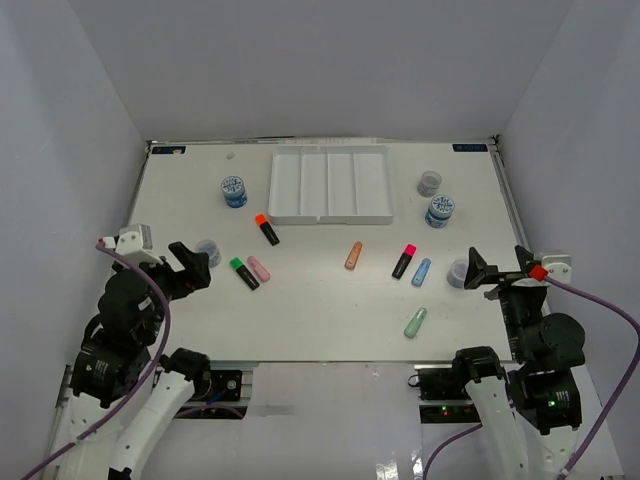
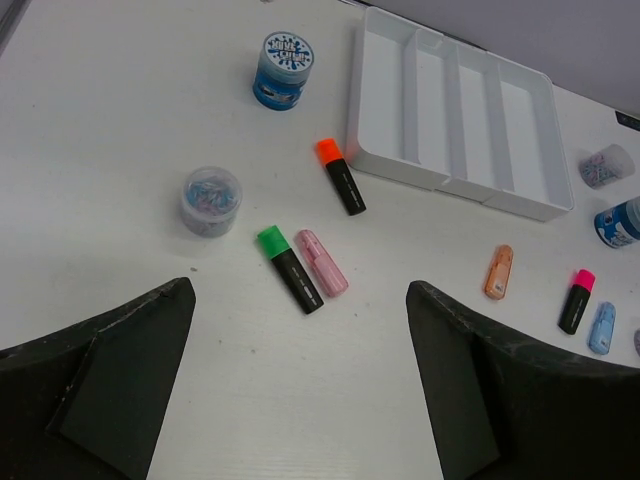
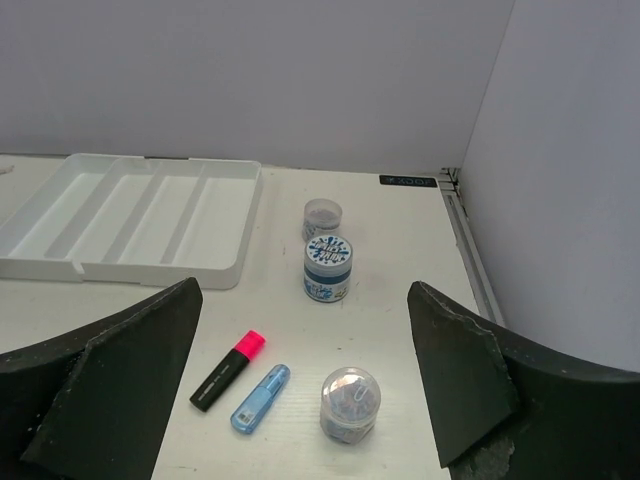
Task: Sort the stationery into containers
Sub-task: Pick up the stationery from the center of the board.
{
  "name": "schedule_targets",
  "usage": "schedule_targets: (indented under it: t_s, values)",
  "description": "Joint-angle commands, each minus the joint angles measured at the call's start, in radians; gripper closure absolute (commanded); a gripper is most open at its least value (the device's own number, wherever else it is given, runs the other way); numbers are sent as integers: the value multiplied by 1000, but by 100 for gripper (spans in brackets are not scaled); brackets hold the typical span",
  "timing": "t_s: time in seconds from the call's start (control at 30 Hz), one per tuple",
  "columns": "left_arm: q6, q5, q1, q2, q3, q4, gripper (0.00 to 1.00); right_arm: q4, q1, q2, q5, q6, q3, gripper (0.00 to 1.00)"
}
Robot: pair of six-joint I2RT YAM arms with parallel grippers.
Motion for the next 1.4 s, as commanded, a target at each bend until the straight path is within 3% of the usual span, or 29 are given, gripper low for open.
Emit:
schedule_targets:
  t_s: [0.0,0.23,0.3,0.47,0.67,0.87,1.17,1.37]
  values:
    - [-1,-4,-3,24,-9,59,2,40,6,39,1,15,-6,10]
    - [9,23,-3,150,-53,145,2,124,6,178,-137,21,-35,10]
    - [11,49,-3,178,-67,189,2,134,6,259,-82,115,-30,10]
    - [19,109,-4,306,-105,301,2,197,6,456,-15,167,16,10]
    - [37,149,-3,484,-92,436,2,192,6,816,119,268,160,10]
    - [104,136,-1,652,-30,603,2,191,-1,1207,258,236,309,10]
    - [190,97,36,778,25,786,2,209,-64,1577,185,190,517,10]
    - [183,106,65,788,-41,815,2,246,-103,1650,96,173,551,9]
